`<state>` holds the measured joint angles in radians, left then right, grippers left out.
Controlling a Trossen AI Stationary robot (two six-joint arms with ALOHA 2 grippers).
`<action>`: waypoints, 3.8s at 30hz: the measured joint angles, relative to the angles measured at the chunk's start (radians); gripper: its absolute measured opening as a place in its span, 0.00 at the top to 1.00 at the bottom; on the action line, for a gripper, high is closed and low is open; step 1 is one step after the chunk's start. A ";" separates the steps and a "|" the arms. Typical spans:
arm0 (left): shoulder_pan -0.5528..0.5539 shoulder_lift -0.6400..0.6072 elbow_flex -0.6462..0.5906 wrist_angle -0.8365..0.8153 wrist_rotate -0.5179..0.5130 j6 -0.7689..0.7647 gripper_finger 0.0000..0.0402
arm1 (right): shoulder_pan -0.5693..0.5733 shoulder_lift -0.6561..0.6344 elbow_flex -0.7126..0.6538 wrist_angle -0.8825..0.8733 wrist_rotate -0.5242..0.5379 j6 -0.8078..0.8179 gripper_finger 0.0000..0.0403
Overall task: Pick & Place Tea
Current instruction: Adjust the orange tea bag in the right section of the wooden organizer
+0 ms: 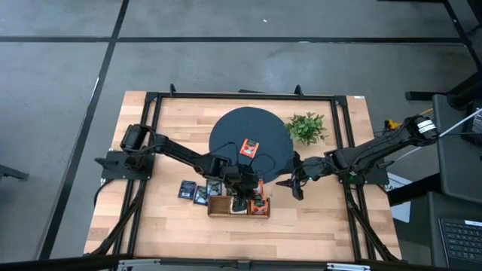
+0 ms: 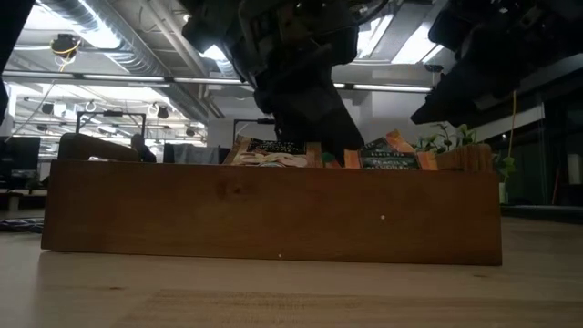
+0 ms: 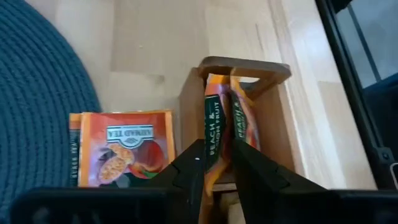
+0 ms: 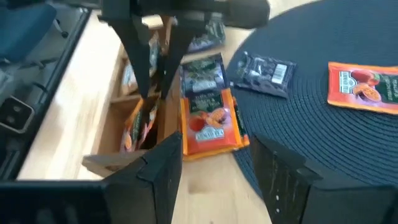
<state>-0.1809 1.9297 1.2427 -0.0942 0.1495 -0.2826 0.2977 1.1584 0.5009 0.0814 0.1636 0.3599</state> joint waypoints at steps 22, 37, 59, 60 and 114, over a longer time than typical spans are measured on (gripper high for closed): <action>-0.104 -0.319 -0.234 0.173 -0.291 0.103 0.83 | 0.000 0.321 0.136 0.154 -0.193 0.093 0.53; -0.112 -0.434 -0.492 0.502 -0.307 0.029 0.83 | 0.000 0.416 0.206 0.127 -0.206 0.136 0.65; -0.112 -0.433 -0.491 0.504 -0.309 0.004 0.83 | 0.000 0.407 0.206 0.124 -0.159 0.134 0.98; -0.112 -0.433 -0.491 0.504 -0.309 0.004 0.83 | 0.000 0.402 0.206 0.121 -0.152 0.134 0.98; -0.111 -0.432 -0.490 0.540 -0.313 -0.007 0.83 | 0.199 0.366 0.180 0.079 0.366 0.292 0.87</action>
<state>-0.2924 1.4975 0.7525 0.4458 -0.1638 -0.2897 0.4969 1.5242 0.6804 0.1602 0.5301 0.6521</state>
